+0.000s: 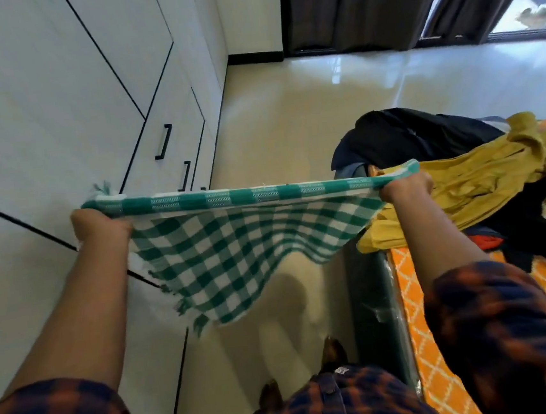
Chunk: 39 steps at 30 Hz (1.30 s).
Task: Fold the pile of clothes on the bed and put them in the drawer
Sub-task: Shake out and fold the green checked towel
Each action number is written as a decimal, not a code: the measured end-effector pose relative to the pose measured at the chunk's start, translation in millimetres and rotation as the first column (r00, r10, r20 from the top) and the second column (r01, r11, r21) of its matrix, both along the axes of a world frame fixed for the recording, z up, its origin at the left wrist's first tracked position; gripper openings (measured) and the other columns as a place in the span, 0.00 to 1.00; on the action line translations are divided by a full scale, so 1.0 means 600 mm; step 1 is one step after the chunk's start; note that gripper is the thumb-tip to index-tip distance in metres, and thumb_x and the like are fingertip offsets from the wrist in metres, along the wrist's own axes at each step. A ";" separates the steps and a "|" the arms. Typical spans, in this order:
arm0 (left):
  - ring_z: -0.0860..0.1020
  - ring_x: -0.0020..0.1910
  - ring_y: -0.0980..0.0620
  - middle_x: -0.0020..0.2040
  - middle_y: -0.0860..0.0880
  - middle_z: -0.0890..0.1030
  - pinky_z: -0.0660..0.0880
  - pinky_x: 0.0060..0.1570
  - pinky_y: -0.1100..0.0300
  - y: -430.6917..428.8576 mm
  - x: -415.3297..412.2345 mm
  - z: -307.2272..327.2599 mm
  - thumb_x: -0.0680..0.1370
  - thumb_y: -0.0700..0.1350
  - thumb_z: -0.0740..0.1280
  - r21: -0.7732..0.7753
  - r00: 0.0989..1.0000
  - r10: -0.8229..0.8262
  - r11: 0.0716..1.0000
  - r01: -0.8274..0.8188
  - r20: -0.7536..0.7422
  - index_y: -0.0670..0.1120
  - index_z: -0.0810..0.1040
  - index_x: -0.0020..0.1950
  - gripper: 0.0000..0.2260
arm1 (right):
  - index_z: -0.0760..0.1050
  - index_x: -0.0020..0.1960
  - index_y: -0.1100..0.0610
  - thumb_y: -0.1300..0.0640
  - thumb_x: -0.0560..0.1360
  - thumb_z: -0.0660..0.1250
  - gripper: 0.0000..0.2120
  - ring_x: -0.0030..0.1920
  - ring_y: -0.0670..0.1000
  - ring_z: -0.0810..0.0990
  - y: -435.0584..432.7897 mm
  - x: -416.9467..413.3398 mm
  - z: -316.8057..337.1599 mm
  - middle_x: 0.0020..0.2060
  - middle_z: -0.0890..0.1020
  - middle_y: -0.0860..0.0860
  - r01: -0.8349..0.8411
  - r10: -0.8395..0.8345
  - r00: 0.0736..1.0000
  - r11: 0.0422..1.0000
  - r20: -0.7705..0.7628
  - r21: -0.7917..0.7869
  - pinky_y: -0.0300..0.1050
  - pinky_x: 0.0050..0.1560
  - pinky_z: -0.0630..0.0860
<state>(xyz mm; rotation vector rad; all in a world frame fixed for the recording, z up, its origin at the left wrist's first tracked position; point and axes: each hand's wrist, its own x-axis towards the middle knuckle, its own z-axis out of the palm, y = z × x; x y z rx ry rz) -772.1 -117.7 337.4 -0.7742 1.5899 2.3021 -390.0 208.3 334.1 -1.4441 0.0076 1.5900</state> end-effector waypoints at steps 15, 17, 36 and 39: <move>0.80 0.53 0.45 0.50 0.46 0.83 0.76 0.59 0.48 0.103 0.406 -0.067 0.84 0.60 0.55 -0.542 0.540 -0.841 0.464 0.700 -0.024 0.50 0.80 0.50 0.19 | 0.69 0.32 0.63 0.56 0.77 0.66 0.18 0.27 0.45 0.66 -0.341 -0.151 -0.056 0.24 0.69 0.49 -0.923 0.485 0.379 0.257 0.788 0.286 0.44 0.29 0.64; 0.81 0.55 0.45 0.53 0.46 0.84 0.76 0.60 0.45 0.092 0.399 -0.065 0.80 0.64 0.55 -0.548 0.515 -0.857 0.438 0.713 -0.016 0.49 0.81 0.50 0.23 | 0.71 0.30 0.60 0.55 0.78 0.67 0.19 0.26 0.43 0.66 -0.347 -0.145 -0.054 0.23 0.70 0.45 -0.909 0.472 0.409 0.284 0.781 0.304 0.43 0.29 0.65; 0.77 0.37 0.50 0.38 0.49 0.77 0.73 0.35 0.59 0.062 0.387 -0.043 0.86 0.54 0.55 -0.364 0.734 -0.668 0.719 0.592 -0.124 0.46 0.73 0.42 0.18 | 0.70 0.69 0.48 0.61 0.70 0.69 0.28 0.43 0.51 0.82 -0.390 -0.019 -0.108 0.45 0.81 0.55 -0.958 0.653 0.264 0.089 0.710 0.274 0.49 0.46 0.83; 0.76 0.33 0.55 0.37 0.50 0.76 0.74 0.30 0.65 0.076 0.384 -0.013 0.86 0.52 0.55 -0.276 0.788 -0.600 0.787 0.551 -0.139 0.48 0.72 0.42 0.15 | 0.65 0.69 0.43 0.58 0.72 0.74 0.31 0.49 0.50 0.85 -0.398 0.021 -0.177 0.49 0.84 0.48 -0.999 0.626 -0.028 -0.006 0.779 -0.031 0.51 0.50 0.82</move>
